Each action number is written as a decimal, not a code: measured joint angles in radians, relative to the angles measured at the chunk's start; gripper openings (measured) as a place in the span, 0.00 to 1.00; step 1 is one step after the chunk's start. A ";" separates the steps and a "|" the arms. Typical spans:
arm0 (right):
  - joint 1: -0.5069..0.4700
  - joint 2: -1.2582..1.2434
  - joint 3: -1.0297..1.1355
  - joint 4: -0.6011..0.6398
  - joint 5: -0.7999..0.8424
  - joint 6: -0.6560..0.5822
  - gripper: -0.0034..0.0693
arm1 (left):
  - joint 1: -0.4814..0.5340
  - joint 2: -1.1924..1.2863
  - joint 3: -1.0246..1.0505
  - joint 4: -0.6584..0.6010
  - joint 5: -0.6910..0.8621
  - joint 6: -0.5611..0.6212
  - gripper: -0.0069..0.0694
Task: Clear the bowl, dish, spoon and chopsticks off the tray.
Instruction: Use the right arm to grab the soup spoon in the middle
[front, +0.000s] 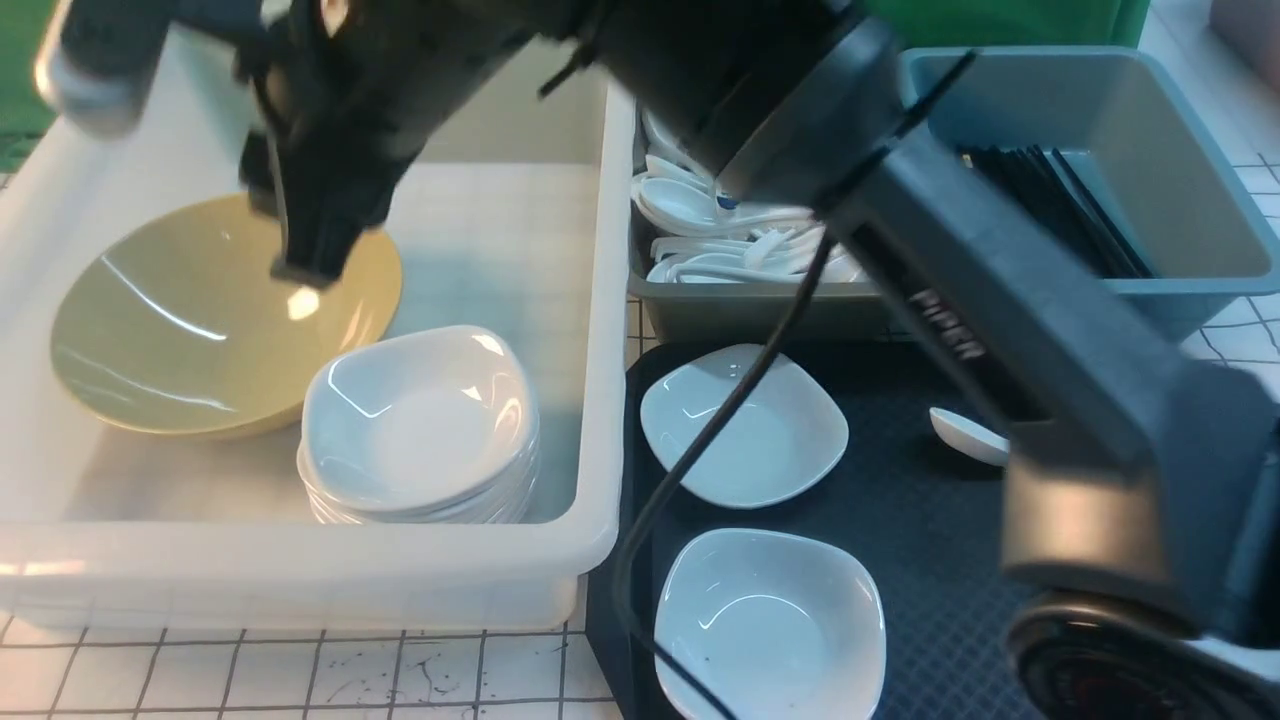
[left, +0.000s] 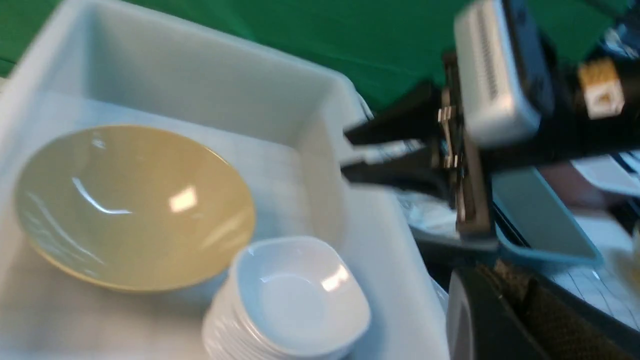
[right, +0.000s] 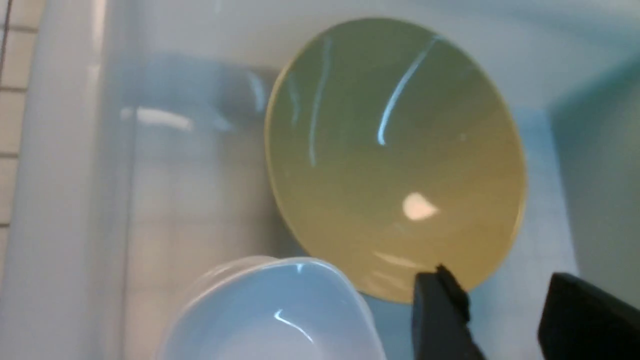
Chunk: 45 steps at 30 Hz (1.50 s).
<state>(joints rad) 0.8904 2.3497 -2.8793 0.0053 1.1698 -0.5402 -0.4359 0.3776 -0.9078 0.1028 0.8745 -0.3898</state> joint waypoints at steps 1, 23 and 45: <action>0.000 -0.016 0.000 -0.024 0.001 0.042 0.35 | 0.000 0.024 0.000 -0.036 0.000 0.033 0.09; -0.089 -1.034 1.339 -0.268 0.001 0.488 0.08 | 0.000 0.417 0.000 -0.488 -0.032 0.399 0.09; -0.771 -0.870 1.664 0.096 -0.091 0.018 0.12 | -0.099 0.660 0.000 -0.714 -0.105 0.700 0.09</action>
<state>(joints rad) 0.1190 1.4793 -1.2152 0.1009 1.0790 -0.5218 -0.5349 1.0377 -0.9078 -0.6113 0.7699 0.3098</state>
